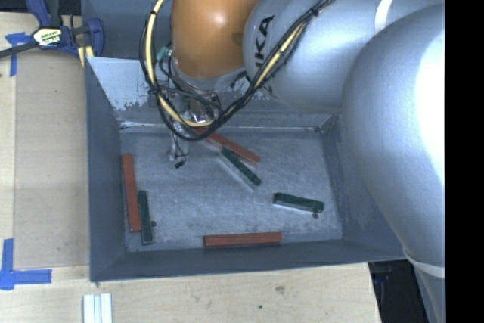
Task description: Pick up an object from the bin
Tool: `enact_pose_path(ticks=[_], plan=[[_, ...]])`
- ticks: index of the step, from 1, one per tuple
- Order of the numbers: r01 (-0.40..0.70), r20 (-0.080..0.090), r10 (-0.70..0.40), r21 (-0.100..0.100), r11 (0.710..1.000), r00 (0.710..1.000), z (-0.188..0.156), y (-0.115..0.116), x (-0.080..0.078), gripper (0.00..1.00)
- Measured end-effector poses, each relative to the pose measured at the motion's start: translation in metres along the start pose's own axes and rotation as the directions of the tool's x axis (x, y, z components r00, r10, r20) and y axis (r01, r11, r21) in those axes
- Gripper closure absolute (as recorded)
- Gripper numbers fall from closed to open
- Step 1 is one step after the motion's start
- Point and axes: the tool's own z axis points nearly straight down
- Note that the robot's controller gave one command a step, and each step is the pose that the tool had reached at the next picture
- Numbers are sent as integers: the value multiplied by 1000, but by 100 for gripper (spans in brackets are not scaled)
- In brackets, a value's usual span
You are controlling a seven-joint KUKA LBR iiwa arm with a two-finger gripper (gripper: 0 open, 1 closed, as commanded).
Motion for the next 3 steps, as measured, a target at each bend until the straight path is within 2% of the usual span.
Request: enact_pose_path(ticks=[1,2,3], plan=[[44,-14,-44,2,999,999,4,-81,44,0],[-57,-18,57,1,998,998,71,-121,45,0],[-109,-16,109,-1,994,994,97,-151,38,0]])
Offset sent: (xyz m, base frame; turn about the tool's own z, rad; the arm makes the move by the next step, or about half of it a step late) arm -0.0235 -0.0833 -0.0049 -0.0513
